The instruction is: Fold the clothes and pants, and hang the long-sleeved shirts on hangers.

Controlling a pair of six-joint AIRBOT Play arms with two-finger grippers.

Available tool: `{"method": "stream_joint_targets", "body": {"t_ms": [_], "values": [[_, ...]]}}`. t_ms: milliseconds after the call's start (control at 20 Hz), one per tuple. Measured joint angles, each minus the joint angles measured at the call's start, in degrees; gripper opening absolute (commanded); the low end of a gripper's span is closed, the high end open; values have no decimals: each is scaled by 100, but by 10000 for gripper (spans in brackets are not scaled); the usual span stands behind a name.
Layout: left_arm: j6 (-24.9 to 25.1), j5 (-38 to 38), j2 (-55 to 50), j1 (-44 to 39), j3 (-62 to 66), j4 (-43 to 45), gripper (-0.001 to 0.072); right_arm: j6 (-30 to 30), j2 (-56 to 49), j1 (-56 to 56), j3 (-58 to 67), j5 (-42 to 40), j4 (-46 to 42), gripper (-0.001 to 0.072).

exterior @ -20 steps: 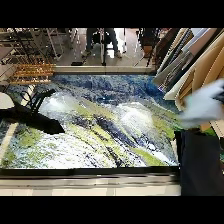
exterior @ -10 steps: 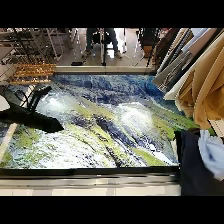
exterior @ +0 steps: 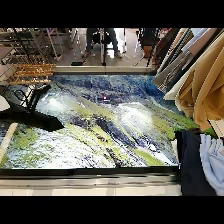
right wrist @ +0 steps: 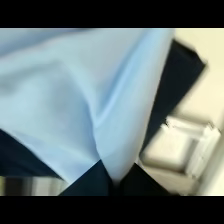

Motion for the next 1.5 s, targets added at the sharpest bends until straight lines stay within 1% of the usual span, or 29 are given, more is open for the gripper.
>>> {"method": "stream_joint_targets", "body": {"t_ms": [100,200,350,500,650,750,800,900,1000,1100,1250,1350,1500], "values": [[0,42,0,0,0,0,6,-44,0,2,457,-658,863,21],[0,63,0,0,0,0,6,-68,0,52,872,-1353,1954,21],[0,83,2,0,0,0,6,-87,-101,424,1517,-2544,3464,20],[0,61,2,0,0,0,6,-85,-476,990,2404,-3582,4428,21],[2,-4,2,0,0,26,6,-35,-925,1298,3265,-4100,4822,21],[2,-48,2,0,0,114,6,81,-1078,1392,3582,-4170,4730,20],[0,-50,2,0,0,162,6,146,-1119,1416,3674,-4063,4487,20],[0,-76,2,0,0,229,6,291,-1174,1456,3744,-3403,3707,20],[0,-81,2,0,0,273,6,306,-1134,1473,3628,-2553,2785,20],[0,-87,2,0,0,286,6,151,-942,1480,3252,-1810,1871,20],[0,-87,2,0,0,306,6,0,-518,1486,2337,-1088,1016,20],[28,-83,2,0,0,317,6,-52,-275,1491,1665,-763,708,20],[127,-72,2,0,0,319,6,-92,-101,1491,1067,-581,426,20]]}}
